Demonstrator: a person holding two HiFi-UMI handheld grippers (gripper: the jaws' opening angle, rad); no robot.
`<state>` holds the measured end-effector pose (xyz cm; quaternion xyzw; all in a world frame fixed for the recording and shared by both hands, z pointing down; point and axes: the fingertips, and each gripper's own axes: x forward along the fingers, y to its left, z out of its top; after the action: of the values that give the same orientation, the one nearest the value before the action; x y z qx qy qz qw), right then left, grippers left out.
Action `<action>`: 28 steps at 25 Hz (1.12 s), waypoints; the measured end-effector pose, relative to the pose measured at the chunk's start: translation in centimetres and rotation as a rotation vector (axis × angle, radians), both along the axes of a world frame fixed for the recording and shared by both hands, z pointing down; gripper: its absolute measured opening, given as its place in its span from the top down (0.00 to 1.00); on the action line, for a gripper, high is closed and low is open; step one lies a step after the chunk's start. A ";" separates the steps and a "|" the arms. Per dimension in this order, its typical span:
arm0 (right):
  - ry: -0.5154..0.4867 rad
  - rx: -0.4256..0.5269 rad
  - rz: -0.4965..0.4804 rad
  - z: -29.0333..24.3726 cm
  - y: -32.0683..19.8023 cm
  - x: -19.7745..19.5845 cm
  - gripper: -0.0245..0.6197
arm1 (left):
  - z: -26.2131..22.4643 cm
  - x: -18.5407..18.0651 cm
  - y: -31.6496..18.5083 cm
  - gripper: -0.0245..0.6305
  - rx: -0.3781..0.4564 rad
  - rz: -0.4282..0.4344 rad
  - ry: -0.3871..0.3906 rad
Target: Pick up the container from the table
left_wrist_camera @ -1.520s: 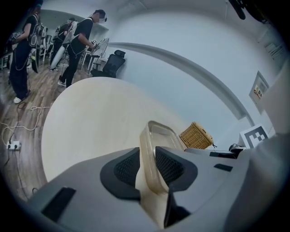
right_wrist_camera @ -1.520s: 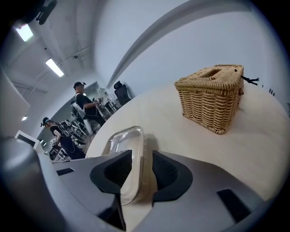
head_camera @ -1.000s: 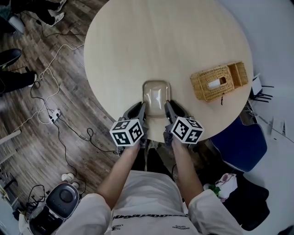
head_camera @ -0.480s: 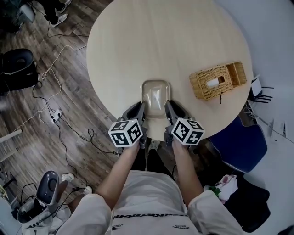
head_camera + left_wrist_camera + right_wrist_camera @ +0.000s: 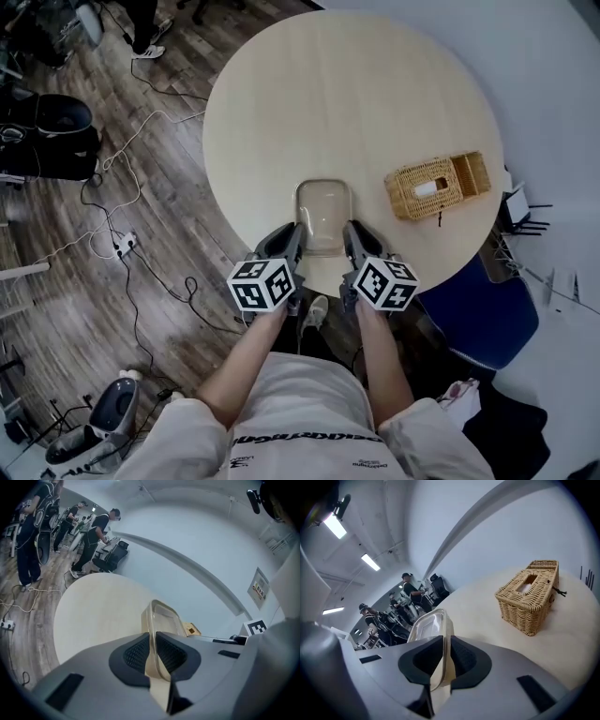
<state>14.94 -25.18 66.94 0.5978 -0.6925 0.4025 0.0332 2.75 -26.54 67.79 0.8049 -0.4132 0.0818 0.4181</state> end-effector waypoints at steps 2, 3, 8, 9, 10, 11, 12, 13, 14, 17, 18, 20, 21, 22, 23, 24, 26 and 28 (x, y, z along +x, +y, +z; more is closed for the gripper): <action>-0.009 0.029 -0.010 -1.3 -0.1 -0.3 0.84 | -1.5 -0.3 0.0 0.88 0.029 -0.008 0.002; -0.012 0.043 -0.014 -2.1 -0.1 -0.4 0.84 | -2.3 -0.4 0.1 0.88 0.042 -0.011 0.004; -0.007 0.113 -0.028 -6.4 0.7 -1.1 0.84 | -6.6 -1.1 0.9 0.88 0.117 -0.019 0.005; -0.007 0.124 -0.031 -7.2 1.0 -1.2 0.84 | -7.4 -1.2 1.2 0.88 0.130 -0.021 0.006; -0.005 0.134 -0.033 -8.0 1.4 -1.2 0.84 | -8.2 -1.3 1.5 0.88 0.143 -0.022 0.006; -0.001 0.143 -0.037 -8.8 1.7 -1.3 0.84 | -9.0 -1.3 1.9 0.88 0.156 -0.022 0.005; 0.004 0.154 -0.041 -9.6 2.0 -1.3 0.84 | -9.7 -1.3 2.3 0.88 0.170 -0.023 0.004; 0.010 0.164 -0.045 -10.3 2.3 -1.4 0.84 | -10.5 -1.4 2.5 0.88 0.183 -0.024 0.003; 0.015 0.175 -0.049 -11.0 2.5 -1.5 0.84 | -11.3 -1.5 2.8 0.88 0.196 -0.026 0.002; 0.029 0.201 -0.068 -12.9 2.9 -2.0 0.84 | -13.0 -2.1 3.4 0.88 0.222 -0.041 0.003; 0.034 0.208 -0.075 -13.4 3.1 -2.2 0.84 | -13.5 -2.2 3.6 0.88 0.229 -0.048 0.005; 0.049 0.224 -0.087 -14.5 3.3 -2.6 0.84 | -14.3 -2.6 4.0 0.88 0.241 -0.061 0.007; 0.058 0.231 -0.091 -15.0 3.5 -2.9 0.84 | -14.8 -2.9 4.2 0.88 0.248 -0.066 0.007; 0.067 0.238 -0.094 -15.5 3.7 -3.1 0.84 | -15.2 -3.1 4.4 0.88 0.254 -0.071 0.007; 0.076 0.245 -0.096 -16.0 3.9 -3.3 0.84 | -15.8 -3.3 4.5 0.88 0.261 -0.074 0.008; 0.082 0.252 -0.096 -16.6 4.0 -3.6 0.84 | -16.4 -3.6 4.7 0.88 0.268 -0.076 0.009; 0.094 0.268 -0.098 -17.7 4.2 -3.9 0.84 | -17.6 -3.9 4.8 0.88 0.290 -0.074 0.010; 0.103 0.286 -0.106 -18.9 4.3 -4.5 0.84 | -18.8 -4.5 5.1 0.88 0.315 -0.072 0.005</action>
<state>10.40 -20.85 48.04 0.5789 -0.7708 0.2661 0.0044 -1.74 -21.48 49.03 0.8453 -0.4485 -0.0013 0.2903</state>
